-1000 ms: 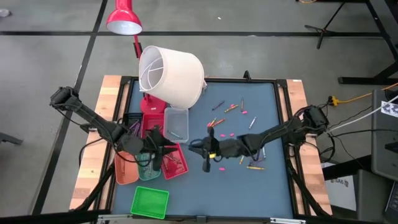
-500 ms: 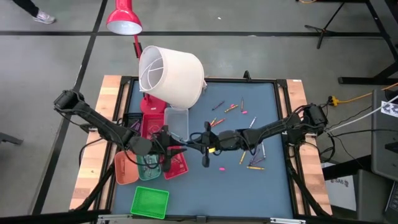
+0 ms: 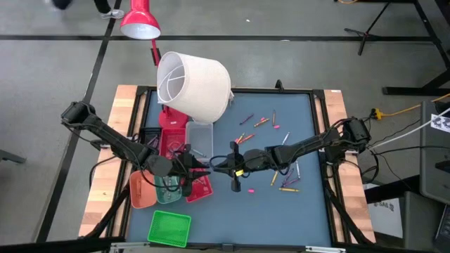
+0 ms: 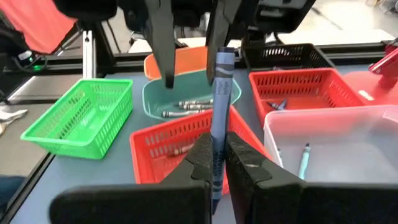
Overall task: Sort crayons
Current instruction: Put the blue crayon into the top red bin
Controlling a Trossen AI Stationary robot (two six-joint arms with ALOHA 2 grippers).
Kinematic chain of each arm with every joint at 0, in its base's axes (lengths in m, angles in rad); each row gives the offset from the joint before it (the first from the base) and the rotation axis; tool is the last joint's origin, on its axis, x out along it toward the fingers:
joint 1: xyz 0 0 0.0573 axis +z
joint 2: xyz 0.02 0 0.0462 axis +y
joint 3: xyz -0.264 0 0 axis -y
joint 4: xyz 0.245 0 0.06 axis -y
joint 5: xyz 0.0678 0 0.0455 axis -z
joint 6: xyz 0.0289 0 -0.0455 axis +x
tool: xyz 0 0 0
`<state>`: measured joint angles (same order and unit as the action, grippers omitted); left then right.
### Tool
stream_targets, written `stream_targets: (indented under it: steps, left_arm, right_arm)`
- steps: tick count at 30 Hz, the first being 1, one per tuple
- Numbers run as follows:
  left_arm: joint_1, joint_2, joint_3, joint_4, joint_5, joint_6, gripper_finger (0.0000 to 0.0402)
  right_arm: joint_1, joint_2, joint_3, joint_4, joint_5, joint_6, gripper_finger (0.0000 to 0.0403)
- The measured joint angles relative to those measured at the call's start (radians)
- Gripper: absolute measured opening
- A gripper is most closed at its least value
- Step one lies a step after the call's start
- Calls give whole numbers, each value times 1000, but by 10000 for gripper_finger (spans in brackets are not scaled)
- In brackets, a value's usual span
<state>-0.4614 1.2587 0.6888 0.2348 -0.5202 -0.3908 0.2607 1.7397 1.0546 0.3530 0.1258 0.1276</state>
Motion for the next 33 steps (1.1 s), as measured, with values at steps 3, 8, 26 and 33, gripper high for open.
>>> stream_targets:
  steps: [3, 8, 26, 33]
  left_arm:
    - [0, 0, 0, 0, 0, 0, 84]
    - [0, 0, 0, 0, 7, -1, 84]
    - [2, -1, 0, -111, 74, -71, 84]
    - [6, -1, 0, -51, 75, -29, 84]
  right_arm:
    - [0, 0, 0, -14, -19, 2, 21]
    - [0, 0, 0, -17, -39, 2, 21]
    - [2, 1, -1, -12, -89, -4, 21]
    - [2, 1, -1, 18, -84, -4, 21]
